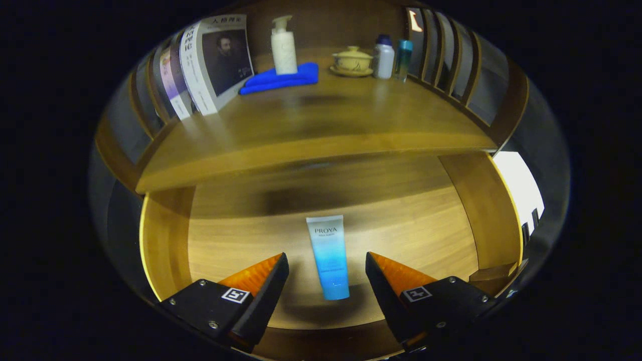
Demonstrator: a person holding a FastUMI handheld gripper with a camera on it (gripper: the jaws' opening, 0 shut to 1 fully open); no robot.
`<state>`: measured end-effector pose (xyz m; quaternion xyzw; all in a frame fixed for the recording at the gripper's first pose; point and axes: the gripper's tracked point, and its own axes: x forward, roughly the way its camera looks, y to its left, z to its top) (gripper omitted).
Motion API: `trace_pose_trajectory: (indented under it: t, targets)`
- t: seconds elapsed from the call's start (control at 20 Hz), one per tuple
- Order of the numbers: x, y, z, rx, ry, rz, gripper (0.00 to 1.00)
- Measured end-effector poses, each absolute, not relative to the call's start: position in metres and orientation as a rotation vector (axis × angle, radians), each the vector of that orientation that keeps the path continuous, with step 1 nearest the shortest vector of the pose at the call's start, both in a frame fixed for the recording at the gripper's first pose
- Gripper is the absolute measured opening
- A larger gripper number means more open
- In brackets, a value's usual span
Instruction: Pull open the drawer, take out the items inside it, and place them on the countertop above the cabinet.
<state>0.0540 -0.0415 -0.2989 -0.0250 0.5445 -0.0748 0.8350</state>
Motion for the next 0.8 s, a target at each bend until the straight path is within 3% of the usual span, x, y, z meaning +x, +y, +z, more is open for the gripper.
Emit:
trace_pose_trajectory:
  t: [0.2, 0.4, 0.5, 0.65, 0.8]
  targets:
    - [0.052, -0.042, -0.32, -0.069, 1.217, -0.156, 0.93]
    - [0.048, -0.047, -0.331, -0.053, 1.252, -0.168, 0.83]
    - [0.046, -0.049, -0.338, -0.035, 1.264, -0.173, 0.75]
    - [0.045, -0.05, -0.344, -0.017, 1.276, -0.169, 0.51]
    - [0.045, -0.049, -0.341, -0.042, 1.259, -0.159, 0.48]
